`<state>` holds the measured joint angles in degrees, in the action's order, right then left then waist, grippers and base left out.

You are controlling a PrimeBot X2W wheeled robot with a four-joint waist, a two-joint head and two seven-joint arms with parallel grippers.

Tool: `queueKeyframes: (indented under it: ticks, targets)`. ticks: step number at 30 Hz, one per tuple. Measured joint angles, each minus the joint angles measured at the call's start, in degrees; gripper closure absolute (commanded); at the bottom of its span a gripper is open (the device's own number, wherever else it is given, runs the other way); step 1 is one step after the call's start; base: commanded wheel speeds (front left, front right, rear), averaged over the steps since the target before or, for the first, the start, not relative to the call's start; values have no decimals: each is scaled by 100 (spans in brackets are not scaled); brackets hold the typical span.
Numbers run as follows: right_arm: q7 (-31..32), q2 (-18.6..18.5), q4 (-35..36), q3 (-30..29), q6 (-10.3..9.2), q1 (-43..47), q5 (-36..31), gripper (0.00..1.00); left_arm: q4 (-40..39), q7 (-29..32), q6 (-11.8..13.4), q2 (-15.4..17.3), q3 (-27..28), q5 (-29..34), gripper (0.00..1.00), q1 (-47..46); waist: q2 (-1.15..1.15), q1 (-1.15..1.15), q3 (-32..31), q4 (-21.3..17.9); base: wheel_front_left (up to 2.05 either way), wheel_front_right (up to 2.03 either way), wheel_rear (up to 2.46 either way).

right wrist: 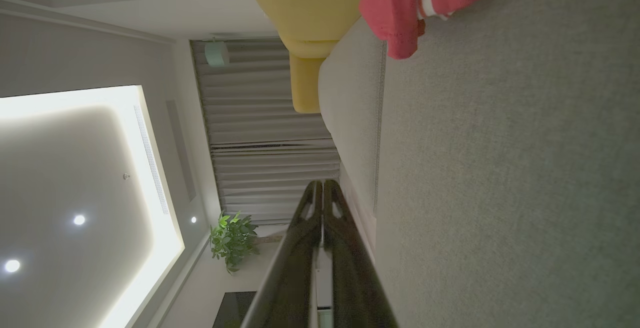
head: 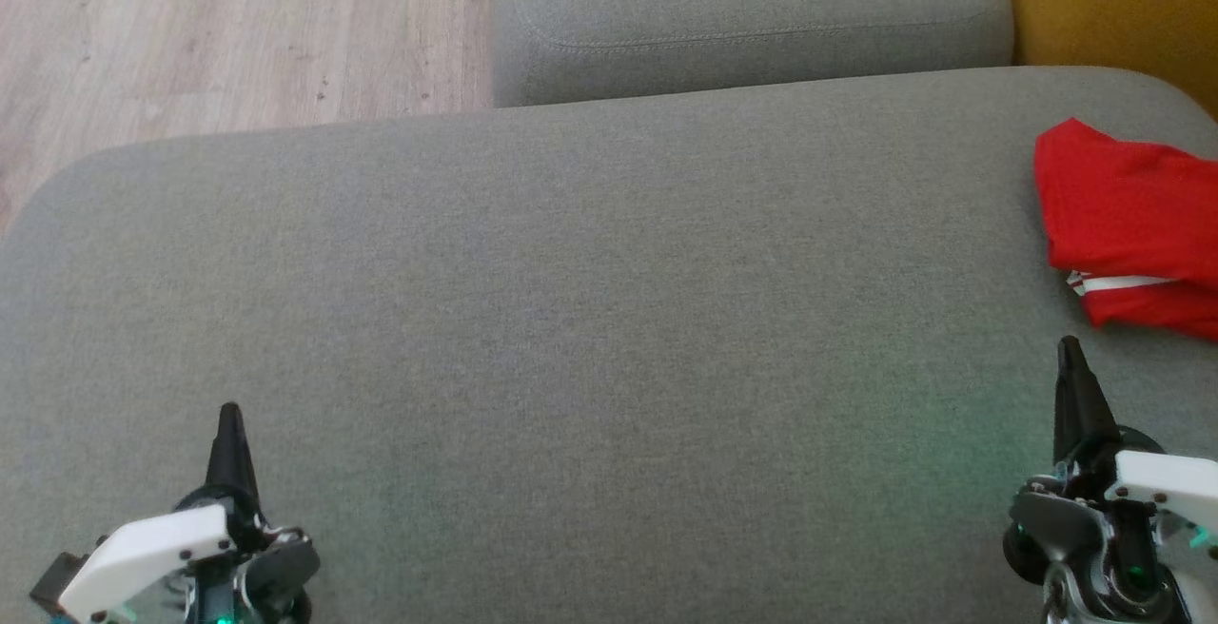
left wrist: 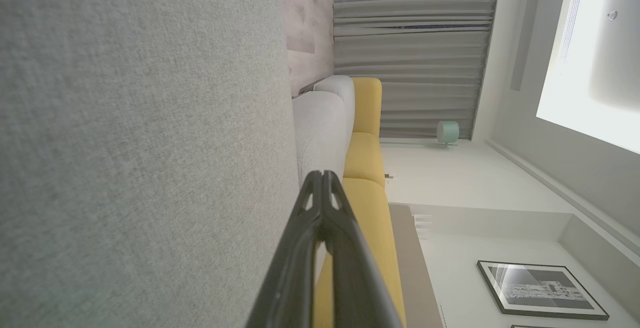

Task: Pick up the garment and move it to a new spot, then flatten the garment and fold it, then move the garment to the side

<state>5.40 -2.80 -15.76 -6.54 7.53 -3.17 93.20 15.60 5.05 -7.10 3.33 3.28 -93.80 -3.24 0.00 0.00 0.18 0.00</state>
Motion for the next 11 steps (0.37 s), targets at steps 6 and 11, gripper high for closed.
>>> queueKeyframes:
  ticks: [6, 11]
  targets:
    - [19, 1, 0, -8, 0, 0, -1, 100, 1, 1, 0, -5, 13, 0, 100, 0, 0, 0, 0, 0, 0, 0, 0]
    - [19, 1, 0, -14, 0, 0, -2, 100, 1, 11, 0, -8, 18, 1, 100, 0, 0, 0, 0, 0, 0, 0, 0]
